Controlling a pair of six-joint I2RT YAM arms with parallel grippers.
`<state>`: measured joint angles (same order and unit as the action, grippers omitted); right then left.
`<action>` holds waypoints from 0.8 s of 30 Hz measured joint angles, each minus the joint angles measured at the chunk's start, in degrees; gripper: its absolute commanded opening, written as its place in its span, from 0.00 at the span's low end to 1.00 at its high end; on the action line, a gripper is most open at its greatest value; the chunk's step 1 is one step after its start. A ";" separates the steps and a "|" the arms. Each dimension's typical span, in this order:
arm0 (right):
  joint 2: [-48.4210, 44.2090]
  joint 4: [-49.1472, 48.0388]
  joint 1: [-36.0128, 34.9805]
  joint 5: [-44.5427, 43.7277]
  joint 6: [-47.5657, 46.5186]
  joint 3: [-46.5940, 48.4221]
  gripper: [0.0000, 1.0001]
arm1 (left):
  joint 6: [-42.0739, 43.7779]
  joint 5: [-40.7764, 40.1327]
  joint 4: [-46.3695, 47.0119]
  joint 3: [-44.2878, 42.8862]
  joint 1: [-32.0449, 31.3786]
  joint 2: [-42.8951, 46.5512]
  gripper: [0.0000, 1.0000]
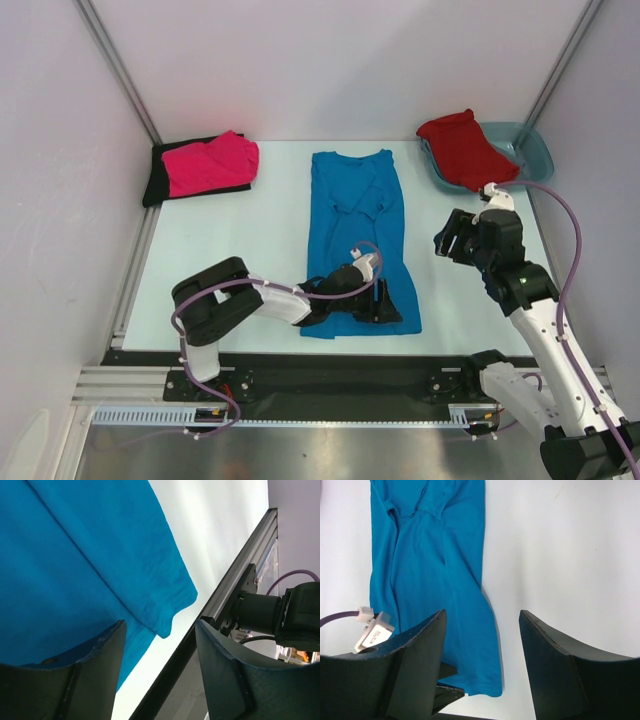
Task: Fold and stack the t-shirts
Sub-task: Fold the tshirt
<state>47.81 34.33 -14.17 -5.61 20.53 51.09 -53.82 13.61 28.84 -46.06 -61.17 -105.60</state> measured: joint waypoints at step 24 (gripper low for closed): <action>-0.28 0.33 -0.07 -0.44 0.33 -0.50 0.66 | -2.80 0.66 3.32 -1.64 -0.87 -4.61 0.50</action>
<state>47.53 34.65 -14.24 -6.04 20.86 50.59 -56.62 14.26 32.16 -47.70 -62.04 -110.21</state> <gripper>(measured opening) 0.658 0.506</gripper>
